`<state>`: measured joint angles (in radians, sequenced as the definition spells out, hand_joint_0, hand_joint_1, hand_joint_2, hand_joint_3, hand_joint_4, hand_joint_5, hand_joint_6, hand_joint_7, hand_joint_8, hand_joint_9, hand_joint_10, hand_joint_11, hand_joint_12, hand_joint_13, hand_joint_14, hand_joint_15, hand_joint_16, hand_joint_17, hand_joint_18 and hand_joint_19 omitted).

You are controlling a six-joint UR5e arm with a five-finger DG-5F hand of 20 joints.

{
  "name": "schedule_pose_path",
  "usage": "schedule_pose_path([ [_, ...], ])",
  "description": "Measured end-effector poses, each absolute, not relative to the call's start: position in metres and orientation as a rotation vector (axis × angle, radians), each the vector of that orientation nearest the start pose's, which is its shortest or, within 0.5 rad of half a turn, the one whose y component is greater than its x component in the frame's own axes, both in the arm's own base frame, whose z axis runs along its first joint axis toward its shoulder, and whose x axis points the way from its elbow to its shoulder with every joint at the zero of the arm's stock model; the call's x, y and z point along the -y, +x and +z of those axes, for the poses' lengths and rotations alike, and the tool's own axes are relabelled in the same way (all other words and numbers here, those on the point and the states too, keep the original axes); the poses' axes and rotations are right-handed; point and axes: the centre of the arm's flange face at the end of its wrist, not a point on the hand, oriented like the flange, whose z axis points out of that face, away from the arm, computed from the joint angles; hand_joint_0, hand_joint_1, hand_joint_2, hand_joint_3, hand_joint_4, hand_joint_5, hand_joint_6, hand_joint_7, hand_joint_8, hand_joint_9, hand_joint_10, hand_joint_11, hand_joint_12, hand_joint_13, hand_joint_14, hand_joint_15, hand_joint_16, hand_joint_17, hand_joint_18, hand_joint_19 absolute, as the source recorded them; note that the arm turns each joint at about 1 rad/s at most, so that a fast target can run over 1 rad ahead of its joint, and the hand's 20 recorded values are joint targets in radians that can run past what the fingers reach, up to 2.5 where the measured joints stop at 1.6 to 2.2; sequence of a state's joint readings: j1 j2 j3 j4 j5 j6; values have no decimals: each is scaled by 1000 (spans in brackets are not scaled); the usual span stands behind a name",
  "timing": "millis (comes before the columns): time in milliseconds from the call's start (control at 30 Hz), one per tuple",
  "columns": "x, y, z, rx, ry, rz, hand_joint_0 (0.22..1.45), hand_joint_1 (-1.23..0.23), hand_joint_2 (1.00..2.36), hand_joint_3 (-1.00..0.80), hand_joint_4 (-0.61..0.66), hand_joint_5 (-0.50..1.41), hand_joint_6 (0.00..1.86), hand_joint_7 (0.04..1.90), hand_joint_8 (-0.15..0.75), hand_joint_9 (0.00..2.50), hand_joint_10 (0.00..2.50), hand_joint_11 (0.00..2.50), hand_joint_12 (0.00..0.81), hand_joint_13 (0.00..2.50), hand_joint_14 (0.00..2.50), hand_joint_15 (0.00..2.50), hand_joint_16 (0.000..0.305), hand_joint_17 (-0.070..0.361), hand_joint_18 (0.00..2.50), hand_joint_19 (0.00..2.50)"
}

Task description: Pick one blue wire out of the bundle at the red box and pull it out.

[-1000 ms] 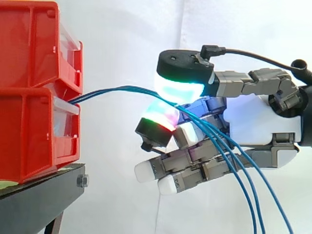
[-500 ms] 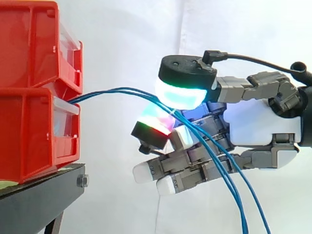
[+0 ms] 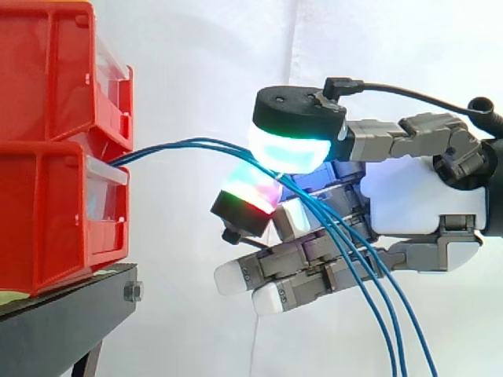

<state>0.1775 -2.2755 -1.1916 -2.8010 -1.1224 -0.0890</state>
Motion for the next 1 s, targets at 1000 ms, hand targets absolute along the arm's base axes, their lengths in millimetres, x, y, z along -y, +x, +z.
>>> schedule_pose_path([
  [1000, 43, 758, 263, -1045, 1263, 949, 639, -841, 1009, -389, 305, -160, 852, 1286, 300, 1082, 30, 890, 375, 609, 16, 369, 55, 124, 507, 403],
])
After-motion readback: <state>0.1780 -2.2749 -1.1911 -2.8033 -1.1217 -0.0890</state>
